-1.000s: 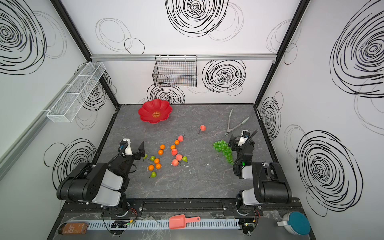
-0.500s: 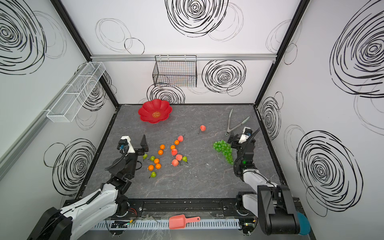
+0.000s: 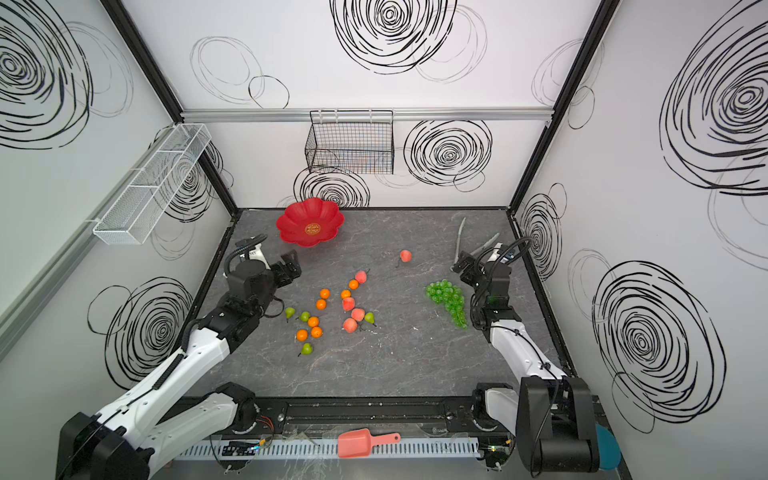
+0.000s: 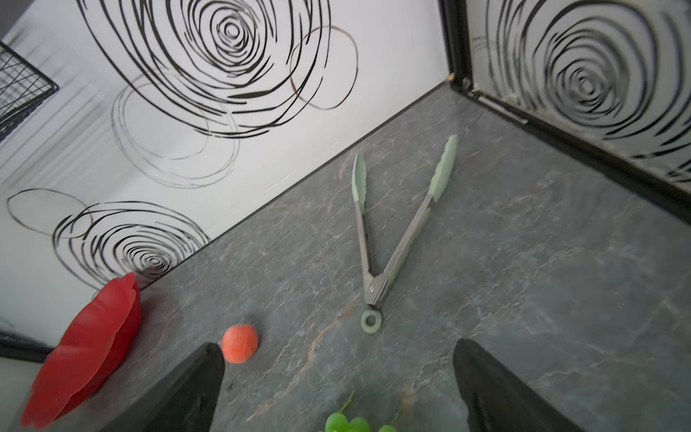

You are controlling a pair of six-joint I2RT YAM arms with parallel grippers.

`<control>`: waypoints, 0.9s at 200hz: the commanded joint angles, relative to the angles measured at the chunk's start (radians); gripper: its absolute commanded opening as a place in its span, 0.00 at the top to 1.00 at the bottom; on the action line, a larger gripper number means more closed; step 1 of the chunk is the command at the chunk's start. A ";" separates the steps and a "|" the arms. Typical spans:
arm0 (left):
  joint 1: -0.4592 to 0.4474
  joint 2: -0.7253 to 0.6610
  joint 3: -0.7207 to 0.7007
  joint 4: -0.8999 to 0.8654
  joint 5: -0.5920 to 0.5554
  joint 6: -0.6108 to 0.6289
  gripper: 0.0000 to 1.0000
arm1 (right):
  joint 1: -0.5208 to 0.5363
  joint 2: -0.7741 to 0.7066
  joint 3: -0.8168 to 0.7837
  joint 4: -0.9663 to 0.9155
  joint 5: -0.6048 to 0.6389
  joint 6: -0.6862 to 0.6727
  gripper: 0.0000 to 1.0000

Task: Arrange fruit in a fruit bowl
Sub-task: Pick up the fruit bowl from the top-left of the table.

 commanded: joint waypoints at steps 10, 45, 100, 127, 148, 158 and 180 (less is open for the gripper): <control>0.062 0.012 0.044 -0.142 0.277 -0.081 0.04 | 0.108 0.035 0.109 -0.112 -0.084 0.019 0.01; 0.090 -0.034 0.010 -0.163 0.299 -0.052 0.04 | 0.300 0.110 0.188 -0.142 0.002 0.039 0.04; 0.231 -0.082 0.004 -0.203 0.496 0.037 0.04 | 0.545 0.337 0.343 -0.103 0.087 0.136 0.10; 0.299 -0.035 0.033 -0.228 0.558 0.057 0.04 | 0.636 0.467 0.462 -0.107 0.123 0.175 0.12; 0.314 -0.004 0.052 -0.231 0.551 0.066 0.04 | 0.675 0.567 0.557 -0.111 0.122 0.215 0.16; 0.313 0.007 0.062 -0.232 0.534 0.068 0.04 | 0.687 0.613 0.600 -0.112 0.116 0.230 0.16; 0.303 0.054 0.100 -0.243 0.511 0.074 0.04 | 0.705 0.711 0.698 -0.114 0.104 0.264 0.17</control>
